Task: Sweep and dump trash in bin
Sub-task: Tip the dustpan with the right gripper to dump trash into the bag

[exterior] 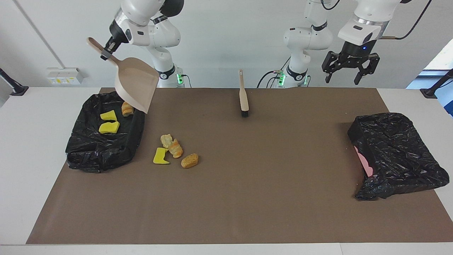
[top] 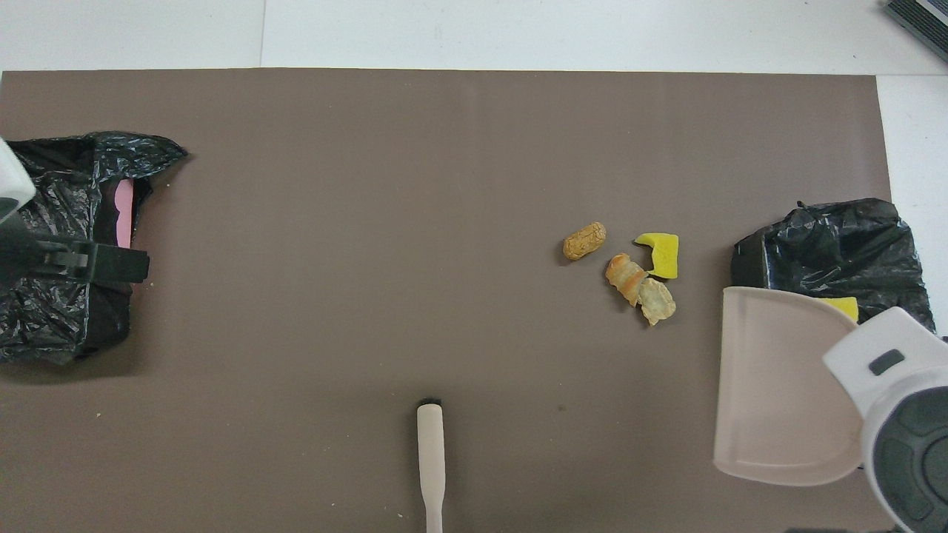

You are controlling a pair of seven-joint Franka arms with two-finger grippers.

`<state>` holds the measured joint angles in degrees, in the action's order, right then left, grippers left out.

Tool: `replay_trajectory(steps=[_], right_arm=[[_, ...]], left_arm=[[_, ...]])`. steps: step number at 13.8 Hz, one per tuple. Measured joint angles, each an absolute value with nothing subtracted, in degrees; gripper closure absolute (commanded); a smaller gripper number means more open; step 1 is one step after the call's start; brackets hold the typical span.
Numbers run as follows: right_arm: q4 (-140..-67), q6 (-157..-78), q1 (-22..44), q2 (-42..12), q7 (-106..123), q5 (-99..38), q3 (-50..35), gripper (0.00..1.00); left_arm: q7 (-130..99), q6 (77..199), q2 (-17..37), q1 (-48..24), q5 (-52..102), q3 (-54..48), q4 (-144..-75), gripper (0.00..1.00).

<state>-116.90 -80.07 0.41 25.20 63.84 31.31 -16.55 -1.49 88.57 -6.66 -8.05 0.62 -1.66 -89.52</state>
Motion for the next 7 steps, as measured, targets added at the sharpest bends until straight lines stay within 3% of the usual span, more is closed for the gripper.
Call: replay_trajectory(steps=[3,7], right_arm=[[-115.69,-80.15,0.48,22.14,48.81,22.37,-20.49,1.00],[-108.90,-80.84,3.48,11.47,31.78,17.30,-22.91,1.00]], left_arm=[[1.08,86.91,-3.12,-5.99,1.66,-1.29,-84.92,0.00],[6.47,86.06,-2.34,-5.62,1.66,-1.38,-83.52,0.00]])
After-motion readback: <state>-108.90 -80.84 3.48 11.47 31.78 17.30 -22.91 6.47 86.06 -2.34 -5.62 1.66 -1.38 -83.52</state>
